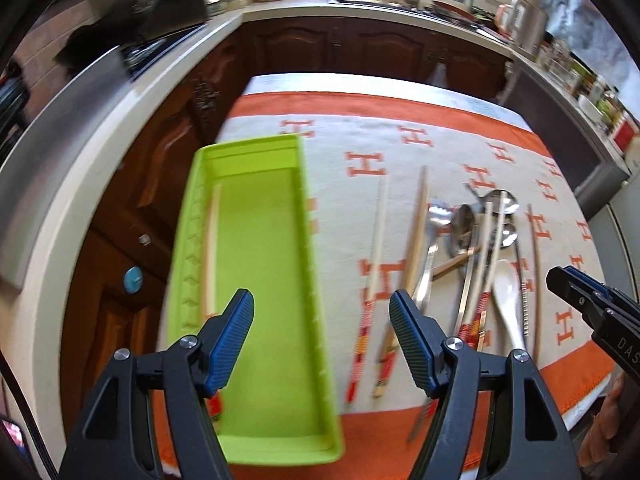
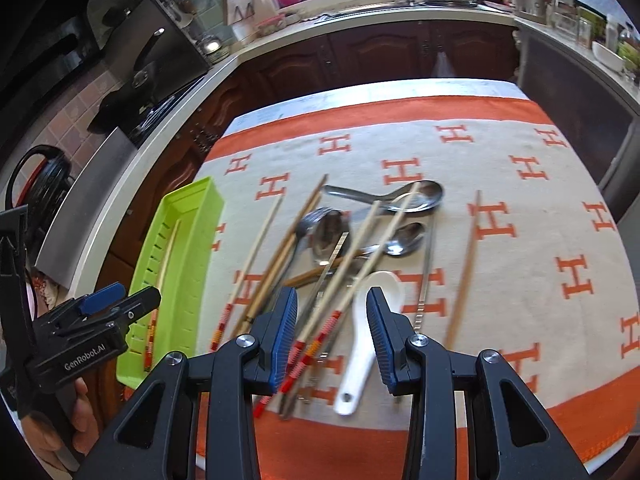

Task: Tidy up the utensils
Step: 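Move both open tools back over the utensil pile, then grasp a red-tipped light chopstick with the left tool while the right tool grasps a brown chopstick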

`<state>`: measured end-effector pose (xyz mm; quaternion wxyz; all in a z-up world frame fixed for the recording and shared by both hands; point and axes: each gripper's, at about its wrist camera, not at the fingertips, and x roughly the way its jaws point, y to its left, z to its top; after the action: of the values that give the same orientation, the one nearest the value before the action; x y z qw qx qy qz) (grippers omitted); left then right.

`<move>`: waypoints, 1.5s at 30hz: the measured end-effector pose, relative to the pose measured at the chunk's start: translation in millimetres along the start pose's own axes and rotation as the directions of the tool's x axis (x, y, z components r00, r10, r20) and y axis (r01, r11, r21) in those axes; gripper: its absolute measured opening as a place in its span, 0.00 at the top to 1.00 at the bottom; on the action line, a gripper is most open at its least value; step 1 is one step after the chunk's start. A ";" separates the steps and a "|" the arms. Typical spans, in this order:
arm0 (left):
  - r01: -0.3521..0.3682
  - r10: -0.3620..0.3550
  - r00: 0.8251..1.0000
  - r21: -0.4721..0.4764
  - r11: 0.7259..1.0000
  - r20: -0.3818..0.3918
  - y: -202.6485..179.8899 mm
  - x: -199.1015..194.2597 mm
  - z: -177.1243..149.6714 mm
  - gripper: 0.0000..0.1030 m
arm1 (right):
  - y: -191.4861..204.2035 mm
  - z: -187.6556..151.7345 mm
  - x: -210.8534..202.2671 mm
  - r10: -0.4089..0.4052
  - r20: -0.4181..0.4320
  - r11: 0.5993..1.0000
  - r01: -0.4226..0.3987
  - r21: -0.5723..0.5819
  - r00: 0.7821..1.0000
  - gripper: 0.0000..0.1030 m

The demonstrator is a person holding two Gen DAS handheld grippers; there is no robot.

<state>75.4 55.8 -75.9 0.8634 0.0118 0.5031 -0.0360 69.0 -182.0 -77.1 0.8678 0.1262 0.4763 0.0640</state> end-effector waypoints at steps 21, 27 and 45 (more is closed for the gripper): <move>0.062 -0.047 0.989 0.104 0.993 -0.138 -45.3 108.2 37.9 0.79 | -93.5 -7.8 41.0 -0.030 -0.069 0.992 0.038 0.117 0.997 0.65; 0.046 -0.024 0.989 0.148 0.988 -0.148 -52.5 120.6 38.0 0.84 | -98.0 -6.6 52.7 -0.026 -0.081 0.992 0.036 0.124 0.996 0.65; 0.107 -0.098 0.989 0.075 0.991 -0.113 -39.9 118.0 31.0 0.97 | -95.2 -3.5 79.4 -0.181 -0.085 0.980 0.187 0.065 0.980 0.72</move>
<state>157.3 8.3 -162.6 0.8305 0.0229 0.5474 -0.0999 107.9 -254.4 -169.9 0.8456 0.1103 0.5216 -0.0289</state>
